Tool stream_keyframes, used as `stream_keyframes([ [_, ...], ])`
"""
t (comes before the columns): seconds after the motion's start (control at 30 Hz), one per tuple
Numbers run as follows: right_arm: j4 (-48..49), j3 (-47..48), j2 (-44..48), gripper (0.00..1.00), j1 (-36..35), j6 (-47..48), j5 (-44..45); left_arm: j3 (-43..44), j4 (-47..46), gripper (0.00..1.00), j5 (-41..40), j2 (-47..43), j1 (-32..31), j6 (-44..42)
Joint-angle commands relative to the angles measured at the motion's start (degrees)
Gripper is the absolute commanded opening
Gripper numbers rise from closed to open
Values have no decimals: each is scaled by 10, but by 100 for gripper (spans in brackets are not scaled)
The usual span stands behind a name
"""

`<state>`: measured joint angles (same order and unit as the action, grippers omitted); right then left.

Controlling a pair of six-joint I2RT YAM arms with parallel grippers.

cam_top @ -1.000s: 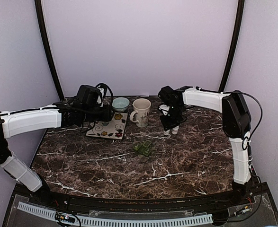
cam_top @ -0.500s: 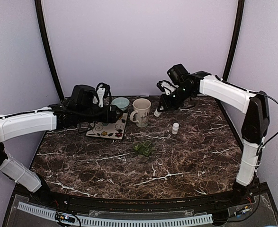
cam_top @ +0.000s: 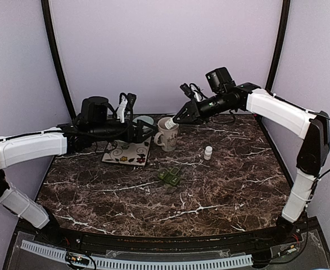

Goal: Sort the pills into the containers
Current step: Pass from the right arm to the left

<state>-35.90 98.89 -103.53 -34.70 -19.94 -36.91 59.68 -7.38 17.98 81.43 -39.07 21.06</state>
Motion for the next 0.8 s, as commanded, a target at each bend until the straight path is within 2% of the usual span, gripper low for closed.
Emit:
stream_keyframes([
  [0.0,73,-16,23,0,4,-36,-100,-8,-58,99,62,-11,10,23],
  [0.27,162,-53,26,0,0,-90,-174,-27,-155,86,160,12,35,114],
  [0.53,247,-77,26,0,-10,-149,-211,-19,-212,85,231,50,63,172],
  [0.77,266,-77,14,0,-21,-160,-209,-15,-274,86,266,77,65,218],
])
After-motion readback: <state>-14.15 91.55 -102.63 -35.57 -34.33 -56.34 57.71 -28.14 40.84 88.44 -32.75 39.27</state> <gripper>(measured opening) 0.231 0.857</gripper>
